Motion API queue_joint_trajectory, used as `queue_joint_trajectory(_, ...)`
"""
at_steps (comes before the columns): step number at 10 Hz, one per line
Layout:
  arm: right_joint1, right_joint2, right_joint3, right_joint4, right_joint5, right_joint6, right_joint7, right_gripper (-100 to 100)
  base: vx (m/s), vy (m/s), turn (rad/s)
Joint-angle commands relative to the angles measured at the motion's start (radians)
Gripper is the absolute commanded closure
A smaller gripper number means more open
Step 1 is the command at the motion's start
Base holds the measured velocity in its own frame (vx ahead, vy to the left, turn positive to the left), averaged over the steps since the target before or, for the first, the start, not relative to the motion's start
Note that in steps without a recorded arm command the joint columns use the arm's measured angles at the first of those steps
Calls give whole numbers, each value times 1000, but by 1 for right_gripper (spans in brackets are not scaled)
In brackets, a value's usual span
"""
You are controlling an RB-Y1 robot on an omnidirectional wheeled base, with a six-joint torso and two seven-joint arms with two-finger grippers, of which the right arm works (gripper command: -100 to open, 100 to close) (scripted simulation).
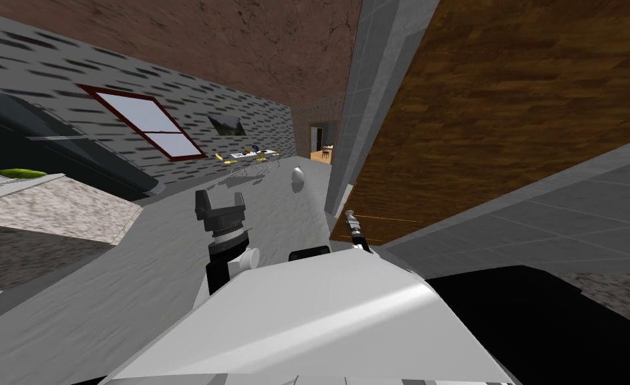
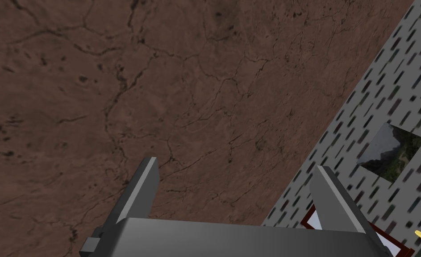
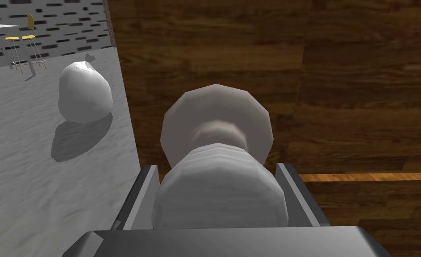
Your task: Pull the door open
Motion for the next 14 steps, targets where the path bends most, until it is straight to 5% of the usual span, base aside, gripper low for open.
queue_joint_trajectory(1, 31, -15, 26, -29, 16, -18, -12, 100, -62, -3, 55)
queue_joint_trajectory(9, 113, -56, 95, -107, 59, -63, -45, 100, -52, -22, 19)
queue_joint_trajectory(14, 168, -84, 141, -158, 87, -91, -69, 100, -162, -53, -14)
